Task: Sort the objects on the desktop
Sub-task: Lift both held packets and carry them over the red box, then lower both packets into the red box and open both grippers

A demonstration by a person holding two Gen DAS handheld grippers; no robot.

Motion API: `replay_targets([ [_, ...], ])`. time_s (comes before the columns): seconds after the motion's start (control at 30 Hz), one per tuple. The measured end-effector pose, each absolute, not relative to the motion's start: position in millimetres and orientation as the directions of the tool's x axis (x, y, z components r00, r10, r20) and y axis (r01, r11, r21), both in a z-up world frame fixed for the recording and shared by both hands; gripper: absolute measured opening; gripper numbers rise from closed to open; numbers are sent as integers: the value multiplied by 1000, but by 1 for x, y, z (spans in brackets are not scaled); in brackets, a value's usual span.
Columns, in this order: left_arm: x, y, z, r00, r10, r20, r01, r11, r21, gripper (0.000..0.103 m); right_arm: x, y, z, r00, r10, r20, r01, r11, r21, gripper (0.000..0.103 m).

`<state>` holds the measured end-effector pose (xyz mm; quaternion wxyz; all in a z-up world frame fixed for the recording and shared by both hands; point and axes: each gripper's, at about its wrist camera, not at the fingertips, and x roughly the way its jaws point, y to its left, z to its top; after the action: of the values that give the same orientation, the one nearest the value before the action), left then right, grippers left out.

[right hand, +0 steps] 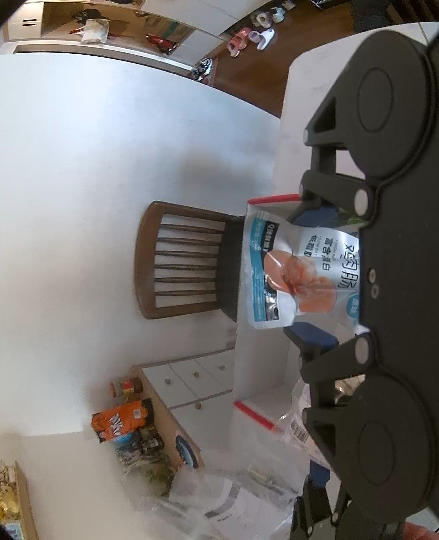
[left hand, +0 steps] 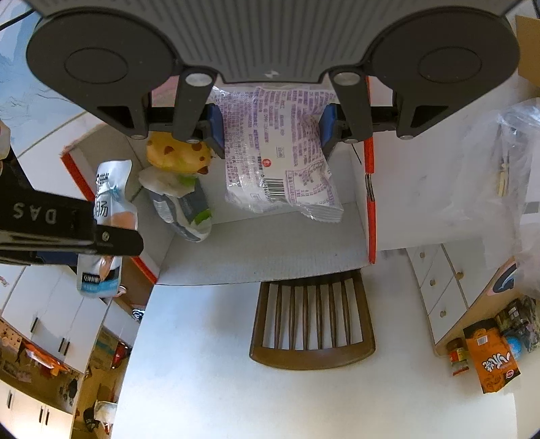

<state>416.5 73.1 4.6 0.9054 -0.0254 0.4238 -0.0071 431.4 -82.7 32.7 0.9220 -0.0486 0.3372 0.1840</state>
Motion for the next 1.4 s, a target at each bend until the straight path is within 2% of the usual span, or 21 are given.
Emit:
replay_targets([
  [0.5,448,72,-32,584,12,-812,-24,1000,-3,53,449,-79,-25,628,285,-724,-375,926,39,59],
  [0.83,447,59,-39,604,74,-794,22,994,109,53,448,-75,-38,618,270,-739,-385,923,15,61],
  [0.93,445,56,-41,603,71,-795,39,992,118,62,447,-76,-37,619,271,-737,-384,923,17,65],
  [0.97,444,55,-41,603,63,-795,46,993,113,71,447,-76,-37,621,273,-735,-384,923,18,67],
  [1.0,443,54,-41,604,56,-795,48,993,106,76,447,-77,-36,626,272,-731,-382,924,17,69],
  [1.07,442,54,-40,606,56,-794,34,995,96,76,445,-80,-34,639,273,-719,-379,925,15,79],
  [1.17,440,56,-38,610,45,-791,26,997,76,81,443,-83,-29,643,287,-710,-379,925,31,81],
  [1.23,437,56,-35,618,43,-785,25,997,74,81,442,-86,-25,646,295,-704,-376,926,42,85],
  [1.4,430,56,-28,623,29,-782,23,998,55,82,438,-91,-17,647,313,-695,-379,923,63,86],
])
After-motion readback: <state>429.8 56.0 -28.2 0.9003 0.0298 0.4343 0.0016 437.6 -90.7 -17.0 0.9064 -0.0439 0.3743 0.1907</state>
